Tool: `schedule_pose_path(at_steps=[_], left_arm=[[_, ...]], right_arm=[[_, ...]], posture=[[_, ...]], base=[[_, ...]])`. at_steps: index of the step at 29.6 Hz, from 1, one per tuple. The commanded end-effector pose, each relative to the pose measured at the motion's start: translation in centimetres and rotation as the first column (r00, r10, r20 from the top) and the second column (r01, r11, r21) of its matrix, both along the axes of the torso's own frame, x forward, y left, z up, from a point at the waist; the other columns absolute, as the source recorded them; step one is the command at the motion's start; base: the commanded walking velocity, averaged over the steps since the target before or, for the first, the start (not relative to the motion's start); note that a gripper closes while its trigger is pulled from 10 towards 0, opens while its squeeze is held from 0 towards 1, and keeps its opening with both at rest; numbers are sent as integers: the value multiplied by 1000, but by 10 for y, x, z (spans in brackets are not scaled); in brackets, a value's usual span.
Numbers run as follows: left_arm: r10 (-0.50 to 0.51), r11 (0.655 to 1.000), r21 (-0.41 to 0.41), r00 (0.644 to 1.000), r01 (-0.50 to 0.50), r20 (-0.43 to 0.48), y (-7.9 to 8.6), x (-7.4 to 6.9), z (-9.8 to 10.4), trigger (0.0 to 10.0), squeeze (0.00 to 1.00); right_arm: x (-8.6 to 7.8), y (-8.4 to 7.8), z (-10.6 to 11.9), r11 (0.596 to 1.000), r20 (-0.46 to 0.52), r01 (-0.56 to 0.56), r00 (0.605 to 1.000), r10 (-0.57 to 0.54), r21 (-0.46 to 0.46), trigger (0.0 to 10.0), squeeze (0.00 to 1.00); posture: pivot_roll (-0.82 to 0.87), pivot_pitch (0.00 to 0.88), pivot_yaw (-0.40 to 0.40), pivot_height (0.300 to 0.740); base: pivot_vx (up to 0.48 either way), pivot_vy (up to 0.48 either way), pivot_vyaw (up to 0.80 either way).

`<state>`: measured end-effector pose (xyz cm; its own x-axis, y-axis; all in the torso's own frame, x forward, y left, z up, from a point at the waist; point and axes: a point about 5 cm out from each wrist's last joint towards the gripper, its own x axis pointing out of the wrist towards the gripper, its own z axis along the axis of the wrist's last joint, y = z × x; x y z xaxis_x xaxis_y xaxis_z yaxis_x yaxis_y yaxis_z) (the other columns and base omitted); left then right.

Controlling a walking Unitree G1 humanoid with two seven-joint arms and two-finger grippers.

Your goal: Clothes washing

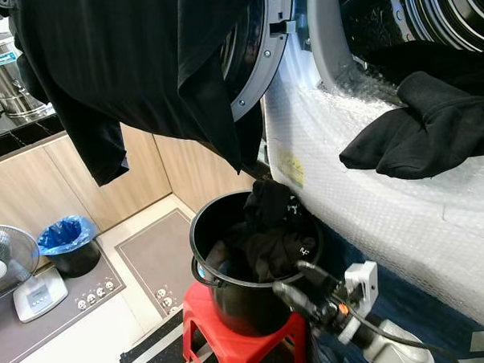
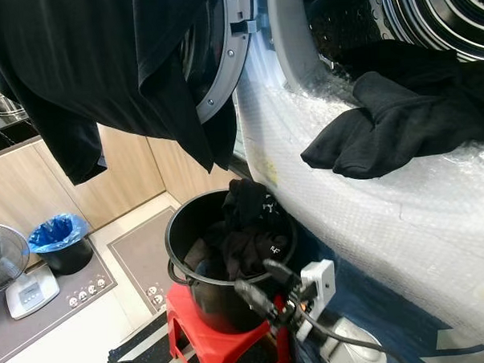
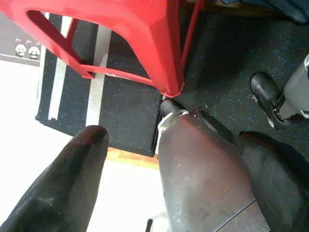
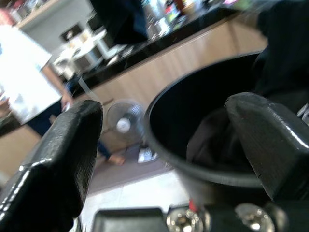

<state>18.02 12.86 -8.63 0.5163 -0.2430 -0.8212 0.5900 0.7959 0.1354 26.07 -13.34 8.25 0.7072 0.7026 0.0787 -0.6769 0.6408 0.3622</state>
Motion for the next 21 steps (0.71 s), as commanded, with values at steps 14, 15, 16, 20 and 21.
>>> schedule_pose_path(at_steps=[14,15,16,20,21], left_arm=[[-8,1000,-22,1000,7,-27,-1,-6,-2,10000,0],[-8,1000,-22,1000,7,-27,-1,-6,-2,10000,0],[-8,1000,-23,1000,7,-28,-1,-6,-3,10000,0],[0,1000,-27,999,-1,-33,0,-8,-3,10000,0],[2,1000,-29,999,-3,-34,0,-8,-3,10000,0]], right_arm=[[30,9,-1,843,42,440,892,-450,-310,10000,0],[30,9,-1,843,42,440,892,-450,-310,10000,0],[30,9,-1,837,46,445,889,-456,-319,10000,0],[33,21,-9,795,15,463,867,-498,-393,10000,0],[35,24,-9,780,22,475,859,-512,-407,10000,0]], posture=[[-74,94,78,740],[-74,94,78,740],[-72,96,76,740],[-63,116,71,740],[-61,119,70,740]], base=[[0,0,0],[0,0,0],[0,0,0],[0,0,0],[0,0,0]])
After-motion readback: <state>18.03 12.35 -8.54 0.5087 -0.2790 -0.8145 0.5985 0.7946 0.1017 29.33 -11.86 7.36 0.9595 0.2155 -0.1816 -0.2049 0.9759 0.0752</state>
